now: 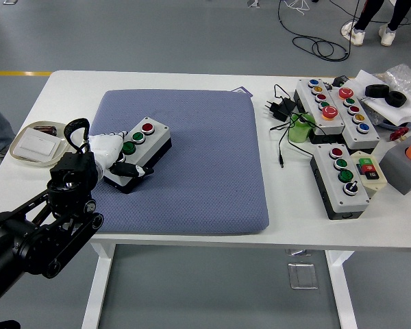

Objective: Pick up the button,place it on the desk,press the button,press the button

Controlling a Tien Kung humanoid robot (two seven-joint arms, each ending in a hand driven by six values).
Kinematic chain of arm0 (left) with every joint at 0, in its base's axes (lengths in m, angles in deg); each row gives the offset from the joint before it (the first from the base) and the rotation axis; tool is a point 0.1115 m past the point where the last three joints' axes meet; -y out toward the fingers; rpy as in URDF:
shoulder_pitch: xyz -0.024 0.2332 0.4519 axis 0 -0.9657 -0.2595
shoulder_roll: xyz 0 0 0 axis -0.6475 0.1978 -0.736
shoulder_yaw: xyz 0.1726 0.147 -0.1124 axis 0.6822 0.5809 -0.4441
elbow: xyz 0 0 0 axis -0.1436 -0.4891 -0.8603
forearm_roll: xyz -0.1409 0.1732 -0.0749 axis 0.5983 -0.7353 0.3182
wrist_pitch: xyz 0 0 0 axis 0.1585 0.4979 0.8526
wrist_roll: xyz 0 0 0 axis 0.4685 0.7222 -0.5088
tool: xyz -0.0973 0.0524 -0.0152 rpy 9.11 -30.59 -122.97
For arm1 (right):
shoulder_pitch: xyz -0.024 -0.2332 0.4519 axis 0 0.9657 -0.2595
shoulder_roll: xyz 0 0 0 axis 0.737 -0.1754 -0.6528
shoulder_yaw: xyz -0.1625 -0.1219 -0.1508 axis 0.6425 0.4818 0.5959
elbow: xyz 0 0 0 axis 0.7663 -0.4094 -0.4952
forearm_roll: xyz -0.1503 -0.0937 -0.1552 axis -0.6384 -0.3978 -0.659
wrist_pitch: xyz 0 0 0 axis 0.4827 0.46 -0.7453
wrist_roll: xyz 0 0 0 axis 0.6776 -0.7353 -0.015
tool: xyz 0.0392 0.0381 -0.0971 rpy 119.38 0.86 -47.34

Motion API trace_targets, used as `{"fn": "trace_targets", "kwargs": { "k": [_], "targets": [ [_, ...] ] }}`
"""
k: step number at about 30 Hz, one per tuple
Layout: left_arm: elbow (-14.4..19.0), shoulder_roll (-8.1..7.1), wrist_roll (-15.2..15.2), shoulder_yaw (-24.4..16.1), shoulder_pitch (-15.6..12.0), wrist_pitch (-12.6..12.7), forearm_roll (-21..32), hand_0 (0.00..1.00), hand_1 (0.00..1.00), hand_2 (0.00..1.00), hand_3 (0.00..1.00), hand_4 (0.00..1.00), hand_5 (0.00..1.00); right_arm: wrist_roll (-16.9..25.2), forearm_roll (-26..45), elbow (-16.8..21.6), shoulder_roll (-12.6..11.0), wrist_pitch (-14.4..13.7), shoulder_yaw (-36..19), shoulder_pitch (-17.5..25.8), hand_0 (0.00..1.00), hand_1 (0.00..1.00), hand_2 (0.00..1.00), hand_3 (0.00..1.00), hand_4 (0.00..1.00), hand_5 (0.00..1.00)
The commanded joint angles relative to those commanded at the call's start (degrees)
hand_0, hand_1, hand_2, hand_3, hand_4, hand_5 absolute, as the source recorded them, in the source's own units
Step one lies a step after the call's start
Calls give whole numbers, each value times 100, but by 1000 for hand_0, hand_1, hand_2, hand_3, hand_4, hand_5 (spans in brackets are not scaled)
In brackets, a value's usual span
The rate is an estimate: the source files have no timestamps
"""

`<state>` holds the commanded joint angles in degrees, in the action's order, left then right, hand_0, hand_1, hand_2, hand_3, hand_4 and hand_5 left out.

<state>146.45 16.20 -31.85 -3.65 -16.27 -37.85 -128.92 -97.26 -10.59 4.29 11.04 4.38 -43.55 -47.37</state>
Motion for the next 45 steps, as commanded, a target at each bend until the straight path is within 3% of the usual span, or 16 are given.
{"fn": "trace_targets", "kwargs": {
  "k": [4, 5, 10, 11, 16, 17, 22, 23, 25, 28, 29, 35, 38, 41, 45],
  "targets": [
    [-50, -12, 11, -9, -3, 175, 0, 585, 727, 823, 998, 880, 446, 0, -21, 0, -5, -1, -7, 15, 669, 656, 725, 611, 404, 262],
    [-57, -19, 31, -8, -4, 196, 0, 431, 464, 508, 883, 752, 296, 0, -29, 0, -6, -1, -11, 18, 668, 655, 725, 609, 403, 262],
    [-76, -59, 149, 6, -16, 341, 0, 431, 464, 508, 883, 752, 296, 0, -32, 0, -6, -5, -17, 29, 668, 655, 725, 609, 403, 262],
    [-92, -68, 201, 14, -16, 397, 0, 174, 205, 211, 488, 485, 2, 2, -29, 0, -7, -7, -17, 31, 670, 655, 725, 610, 402, 262],
    [-128, -100, 354, 37, -27, 547, 0, 174, 205, 211, 488, 485, 2, 4, -39, 0, -7, -8, -23, 39, 670, 655, 725, 610, 402, 262],
    [-133, -112, 410, 41, -32, 579, 0, 120, 64, 104, 307, 342, 2, 4, -39, 0, -7, -10, -26, 40, 668, 656, 724, 609, 401, 260],
    [-128, -144, 514, 50, -38, 690, 0, 120, 64, 104, 307, 342, 2, 5, -33, 0, -7, -12, -23, 40, 668, 656, 724, 609, 401, 260],
    [-132, -152, 535, 52, -35, 706, 0, 134, 47, 69, 242, 292, 2, 6, -34, 0, -7, -12, -24, 39, 668, 654, 723, 609, 399, 259],
    [-150, -186, 677, 66, -19, 774, 0, 134, 47, 69, 242, 292, 2, 6, -38, 0, -9, -12, -26, 33, 668, 654, 723, 609, 399, 259],
    [-186, -275, 988, 209, 20, 979, 0, 134, 47, 69, 242, 292, 2, 5, -20, 0, -6, -17, -21, 32, 668, 654, 723, 609, 399, 259],
    [-194, -291, 1035, 242, 28, 1025, 0, 153, 40, 63, 230, 248, 2, 5, -19, 0, -6, -17, -20, 30, 666, 653, 722, 608, 399, 257],
    [-225, -422, 1647, 475, 127, 1741, 0, 157, 37, 61, 226, 230, 2, 3, -42, 0, -4, -14, -33, 26, 667, 653, 722, 608, 398, 256],
    [-305, -524, 2145, 624, 225, 2142, 0, 157, 37, 61, 226, 230, 2, 1, -46, 0, -3, -14, -36, 26, 667, 653, 722, 608, 398, 256],
    [-441, -610, 2710, 740, 323, 2361, 0, 163, 41, 65, 224, 231, 2, 0, -50, 0, -2, -13, -38, 27, 666, 653, 721, 607, 396, 254],
    [-889, -699, 3637, 952, 570, 2594, 0, 163, 41, 65, 224, 231, 2, -6, -75, 0, 2, -11, -53, 26, 666, 653, 721, 607, 396, 254]
  ]
}}
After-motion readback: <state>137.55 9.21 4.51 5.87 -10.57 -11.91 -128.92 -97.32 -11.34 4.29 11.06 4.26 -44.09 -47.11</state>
